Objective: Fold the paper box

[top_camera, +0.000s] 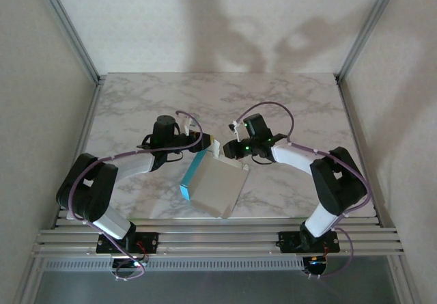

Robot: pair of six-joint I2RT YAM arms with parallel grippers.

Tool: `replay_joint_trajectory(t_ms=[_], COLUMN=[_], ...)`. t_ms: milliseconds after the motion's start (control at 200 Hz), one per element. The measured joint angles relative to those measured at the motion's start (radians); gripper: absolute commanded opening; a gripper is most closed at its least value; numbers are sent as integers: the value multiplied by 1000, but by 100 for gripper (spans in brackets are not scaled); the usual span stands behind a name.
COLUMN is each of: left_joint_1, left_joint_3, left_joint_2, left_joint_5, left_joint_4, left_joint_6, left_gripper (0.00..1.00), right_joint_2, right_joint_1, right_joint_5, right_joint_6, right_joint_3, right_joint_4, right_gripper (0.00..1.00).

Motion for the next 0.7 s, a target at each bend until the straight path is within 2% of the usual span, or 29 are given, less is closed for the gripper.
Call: replay_joint_trajectory(t_ms=[701], left_joint_1=[13], left_joint_3=[-13], left_joint_2=[0], left_joint_5=[13], left_joint_4=[21], left_joint_6=[-7], left_gripper=[47], right_joint_2=[60], right_joint_1=[73], right_joint_5=[-58], right_joint_6=[21], right_joint_3=[33], right_joint_4=[83], right_gripper=[32])
